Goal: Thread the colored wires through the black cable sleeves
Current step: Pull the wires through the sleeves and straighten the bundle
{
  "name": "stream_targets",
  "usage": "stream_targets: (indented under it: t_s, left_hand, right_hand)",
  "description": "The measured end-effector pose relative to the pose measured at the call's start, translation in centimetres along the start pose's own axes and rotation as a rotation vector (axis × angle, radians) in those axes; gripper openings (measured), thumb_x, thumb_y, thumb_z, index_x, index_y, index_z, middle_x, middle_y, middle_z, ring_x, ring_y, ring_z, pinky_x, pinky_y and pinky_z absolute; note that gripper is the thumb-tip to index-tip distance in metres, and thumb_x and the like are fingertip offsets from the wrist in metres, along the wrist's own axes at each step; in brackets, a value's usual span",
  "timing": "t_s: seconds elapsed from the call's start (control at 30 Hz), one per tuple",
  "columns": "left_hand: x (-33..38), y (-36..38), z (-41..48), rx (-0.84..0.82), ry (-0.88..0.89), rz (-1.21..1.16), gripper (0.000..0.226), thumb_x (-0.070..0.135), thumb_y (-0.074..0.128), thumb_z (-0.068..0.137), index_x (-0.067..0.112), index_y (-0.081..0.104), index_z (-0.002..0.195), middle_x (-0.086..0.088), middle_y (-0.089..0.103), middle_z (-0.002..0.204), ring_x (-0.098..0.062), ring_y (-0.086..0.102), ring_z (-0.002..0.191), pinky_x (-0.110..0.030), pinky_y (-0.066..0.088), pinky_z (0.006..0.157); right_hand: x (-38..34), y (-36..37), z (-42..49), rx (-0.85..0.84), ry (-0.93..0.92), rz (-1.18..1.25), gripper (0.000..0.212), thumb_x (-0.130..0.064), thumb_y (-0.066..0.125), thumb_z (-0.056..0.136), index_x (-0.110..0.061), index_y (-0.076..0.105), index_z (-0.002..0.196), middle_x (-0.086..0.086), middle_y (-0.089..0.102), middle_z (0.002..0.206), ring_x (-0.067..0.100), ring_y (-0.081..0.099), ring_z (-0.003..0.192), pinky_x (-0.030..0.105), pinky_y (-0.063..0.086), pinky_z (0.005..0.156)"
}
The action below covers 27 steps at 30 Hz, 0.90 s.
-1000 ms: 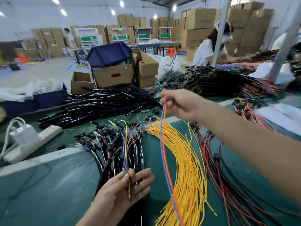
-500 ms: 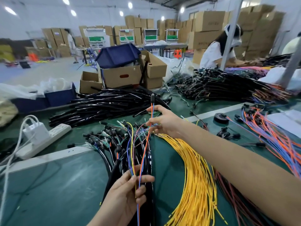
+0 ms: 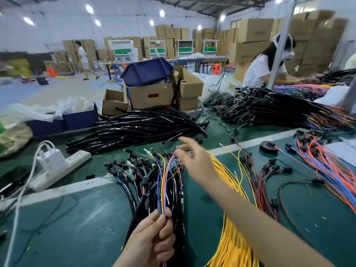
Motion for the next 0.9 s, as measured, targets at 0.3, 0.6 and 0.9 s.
stream_targets:
  t_s: [0.3, 0.6, 0.9]
  left_hand:
    - [6.7, 0.9, -3.2, 0.062, 0.198, 1.215, 0.017, 0.043, 0.064, 0.059, 0.027, 0.07, 0.055, -0.002, 0.061, 0.048, -0.002, 0.047, 0.036, -0.014, 0.035, 0.036]
    - [8.9, 1.4, -5.0, 0.5, 0.643, 0.897, 0.015, 0.024, 0.063, 0.078, 0.02, 0.078, 0.076, -0.013, 0.072, 0.072, -0.015, 0.068, 0.061, -0.017, 0.053, 0.058]
    - [5.1, 3.6, -4.0, 0.61, 0.749, 0.508, 0.03, 0.044, 0.065, 0.069, 0.028, 0.077, 0.091, 0.001, 0.074, 0.096, -0.014, 0.071, 0.073, -0.022, 0.057, 0.061]
  right_hand:
    - [-5.9, 5.3, -10.2, -0.254, -0.774, -0.641, 0.055, -0.054, 0.019, 0.095, -0.016, 0.058, 0.089, 0.005, 0.065, 0.079, 0.031, 0.062, 0.07, 0.037, 0.042, 0.057]
    - [-0.8, 1.4, -8.6, 0.284, -0.424, -0.314, 0.051, -0.048, 0.037, 0.096, -0.019, 0.035, 0.054, -0.011, 0.028, 0.047, 0.01, 0.028, 0.041, 0.027, 0.024, 0.041]
    - [0.3, 0.1, -9.1, 0.432, -0.316, -0.207, 0.044, -0.045, 0.041, 0.094, -0.035, 0.021, 0.056, -0.011, 0.02, 0.042, 0.007, 0.025, 0.038, 0.015, 0.014, 0.041]
Point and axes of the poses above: each hand's wrist, its own z-axis towards the middle knuckle, its own y-axis out of the palm, x = y × z, the point moved 5 cm from there along z, towards the middle knuckle
